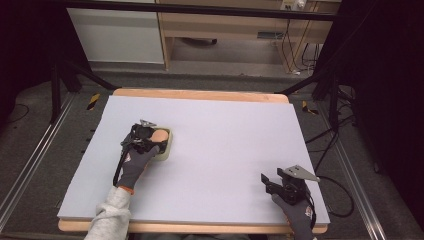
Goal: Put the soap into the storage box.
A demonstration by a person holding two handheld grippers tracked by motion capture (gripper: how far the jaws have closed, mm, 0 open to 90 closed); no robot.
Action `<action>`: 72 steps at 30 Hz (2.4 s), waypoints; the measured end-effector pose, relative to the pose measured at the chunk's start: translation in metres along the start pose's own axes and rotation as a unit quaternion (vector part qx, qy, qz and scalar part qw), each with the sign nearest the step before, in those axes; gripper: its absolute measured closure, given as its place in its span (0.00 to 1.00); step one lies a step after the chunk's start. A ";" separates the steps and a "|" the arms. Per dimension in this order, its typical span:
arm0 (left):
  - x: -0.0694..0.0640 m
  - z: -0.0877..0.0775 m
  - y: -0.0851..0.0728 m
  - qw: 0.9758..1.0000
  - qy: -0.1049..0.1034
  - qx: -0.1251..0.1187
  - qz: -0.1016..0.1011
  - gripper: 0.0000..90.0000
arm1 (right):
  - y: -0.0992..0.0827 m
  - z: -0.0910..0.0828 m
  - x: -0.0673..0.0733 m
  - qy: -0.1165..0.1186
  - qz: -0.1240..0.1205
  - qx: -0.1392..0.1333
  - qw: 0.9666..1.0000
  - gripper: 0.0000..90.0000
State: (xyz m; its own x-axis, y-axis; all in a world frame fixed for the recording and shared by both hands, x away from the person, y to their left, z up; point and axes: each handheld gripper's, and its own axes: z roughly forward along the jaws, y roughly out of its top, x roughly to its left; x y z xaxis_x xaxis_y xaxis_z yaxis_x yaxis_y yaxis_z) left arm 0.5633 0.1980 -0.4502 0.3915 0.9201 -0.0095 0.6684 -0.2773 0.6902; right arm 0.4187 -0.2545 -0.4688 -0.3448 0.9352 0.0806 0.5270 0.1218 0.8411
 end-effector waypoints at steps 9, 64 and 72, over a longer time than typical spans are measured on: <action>-0.001 0.000 0.000 1.000 0.001 0.001 0.001 0.35 | 0.000 0.000 0.000 -0.001 -0.001 0.000 1.000 0.36; -0.012 -0.075 -0.050 0.995 -0.019 -0.094 0.025 0.21 | -0.004 -0.003 -0.010 -0.035 0.020 -0.001 0.999 0.32; -0.002 -0.082 -0.077 0.996 -0.017 -0.089 0.017 0.21 | -0.005 -0.004 -0.013 -0.039 0.024 0.002 0.999 0.32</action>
State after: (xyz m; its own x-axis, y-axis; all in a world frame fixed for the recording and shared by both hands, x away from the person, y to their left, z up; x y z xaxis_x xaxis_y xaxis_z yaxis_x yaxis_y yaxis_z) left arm 0.4589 0.2400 -0.4440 0.4348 0.9005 -0.0061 0.5329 -0.2518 0.8078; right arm 0.4173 -0.2683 -0.4721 -0.2578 0.9630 0.0790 0.5448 0.0773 0.8350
